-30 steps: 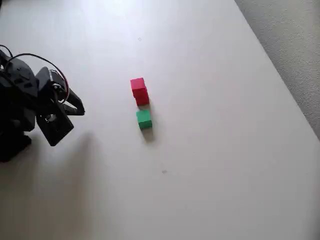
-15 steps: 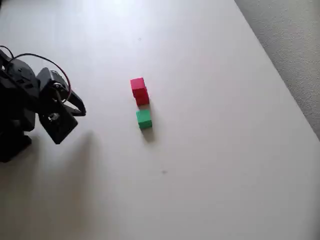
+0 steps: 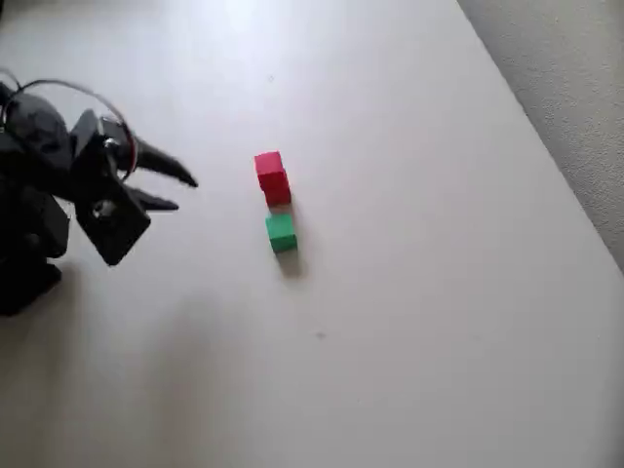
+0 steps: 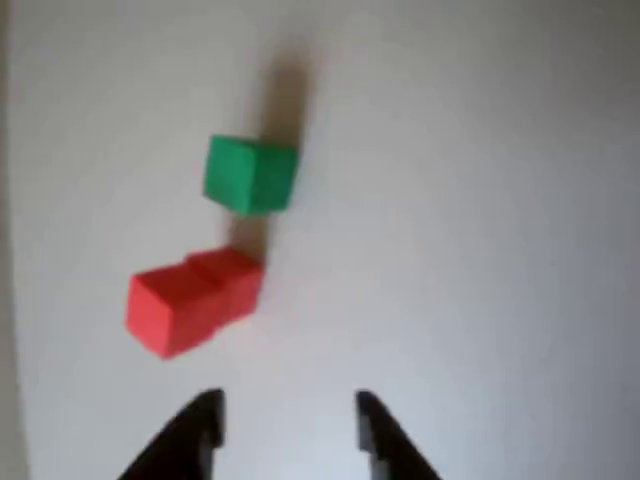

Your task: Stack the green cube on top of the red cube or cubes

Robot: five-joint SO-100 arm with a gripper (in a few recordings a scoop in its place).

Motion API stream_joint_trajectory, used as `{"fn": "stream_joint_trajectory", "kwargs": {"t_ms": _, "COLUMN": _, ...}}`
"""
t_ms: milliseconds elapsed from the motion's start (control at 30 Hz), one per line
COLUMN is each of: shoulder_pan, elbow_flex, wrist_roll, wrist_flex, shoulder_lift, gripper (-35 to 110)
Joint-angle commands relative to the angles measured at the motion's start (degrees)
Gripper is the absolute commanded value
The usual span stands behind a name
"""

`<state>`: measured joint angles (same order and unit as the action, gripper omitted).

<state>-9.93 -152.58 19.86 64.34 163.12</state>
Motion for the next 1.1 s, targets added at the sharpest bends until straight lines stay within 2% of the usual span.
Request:
{"fn": "stream_joint_trajectory", "kwargs": {"t_ms": 0, "shoulder_pan": -0.26, "elbow_flex": 21.01, "wrist_roll": -1.76, "wrist_flex": -2.55, "shoulder_lift": -25.40, "gripper": 21}}
{"fn": "stream_joint_trajectory", "kwargs": {"t_ms": 233, "shoulder_pan": -1.67, "elbow_flex": 35.95, "wrist_roll": -2.72, "wrist_flex": -2.99, "shoulder_lift": -47.37, "gripper": 28}}
{"fn": "stream_joint_trajectory", "kwargs": {"t_ms": 467, "shoulder_pan": -2.72, "elbow_flex": 46.14, "wrist_roll": -3.96, "wrist_flex": -1.41, "shoulder_lift": -64.60, "gripper": 28}}
{"fn": "stream_joint_trajectory", "kwargs": {"t_ms": 767, "shoulder_pan": -5.45, "elbow_flex": 53.70, "wrist_roll": -4.04, "wrist_flex": -1.58, "shoulder_lift": -76.82, "gripper": 28}}
{"fn": "stream_joint_trajectory", "kwargs": {"t_ms": 1067, "shoulder_pan": -6.50, "elbow_flex": 58.10, "wrist_roll": -3.43, "wrist_flex": -1.49, "shoulder_lift": -81.21, "gripper": 24}}
